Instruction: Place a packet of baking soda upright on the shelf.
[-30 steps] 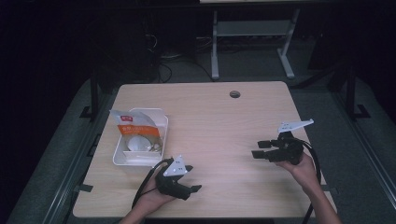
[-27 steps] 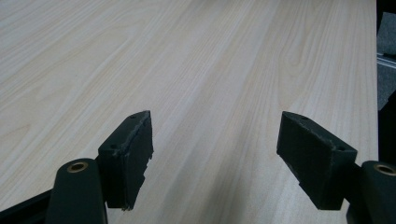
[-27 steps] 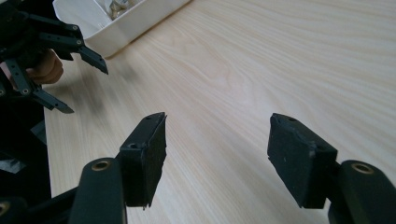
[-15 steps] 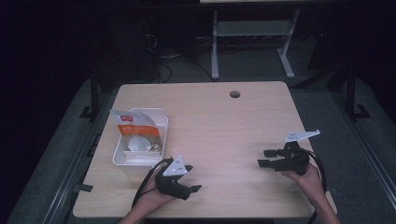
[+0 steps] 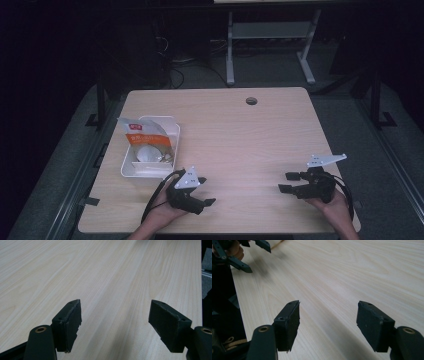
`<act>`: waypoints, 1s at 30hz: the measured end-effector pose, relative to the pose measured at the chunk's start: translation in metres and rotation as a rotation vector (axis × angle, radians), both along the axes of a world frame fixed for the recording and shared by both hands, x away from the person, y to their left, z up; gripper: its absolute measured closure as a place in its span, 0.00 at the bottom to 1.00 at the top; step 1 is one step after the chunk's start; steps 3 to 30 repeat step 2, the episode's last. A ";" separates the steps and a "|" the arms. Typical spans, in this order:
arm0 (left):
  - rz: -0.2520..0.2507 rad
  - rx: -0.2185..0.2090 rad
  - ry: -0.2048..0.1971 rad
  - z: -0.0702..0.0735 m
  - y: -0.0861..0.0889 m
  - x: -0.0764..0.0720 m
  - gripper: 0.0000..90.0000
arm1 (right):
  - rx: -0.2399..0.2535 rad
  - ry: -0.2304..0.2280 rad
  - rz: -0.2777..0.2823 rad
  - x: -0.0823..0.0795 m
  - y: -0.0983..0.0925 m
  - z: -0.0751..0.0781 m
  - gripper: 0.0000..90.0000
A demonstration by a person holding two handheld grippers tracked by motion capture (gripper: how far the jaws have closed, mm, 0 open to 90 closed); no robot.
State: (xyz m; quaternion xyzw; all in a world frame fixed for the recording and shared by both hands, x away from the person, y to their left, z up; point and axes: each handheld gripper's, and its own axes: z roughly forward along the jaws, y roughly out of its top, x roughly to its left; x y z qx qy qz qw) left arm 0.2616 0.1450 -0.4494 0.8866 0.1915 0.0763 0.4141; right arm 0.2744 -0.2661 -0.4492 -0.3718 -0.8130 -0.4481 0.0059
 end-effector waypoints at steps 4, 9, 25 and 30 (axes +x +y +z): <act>-0.003 0.000 -0.002 0.000 0.000 0.000 0.29 | -0.004 0.001 0.001 -0.001 0.001 0.000 0.38; -0.003 0.000 -0.002 0.000 0.000 0.000 0.29 | -0.004 0.001 0.001 -0.001 0.001 0.000 0.38; -0.003 0.000 -0.002 0.000 0.000 0.000 0.29 | -0.004 0.001 0.001 -0.001 0.001 0.000 0.38; -0.003 0.000 -0.002 0.000 0.000 0.000 0.29 | -0.004 0.001 0.001 -0.001 0.001 0.000 0.38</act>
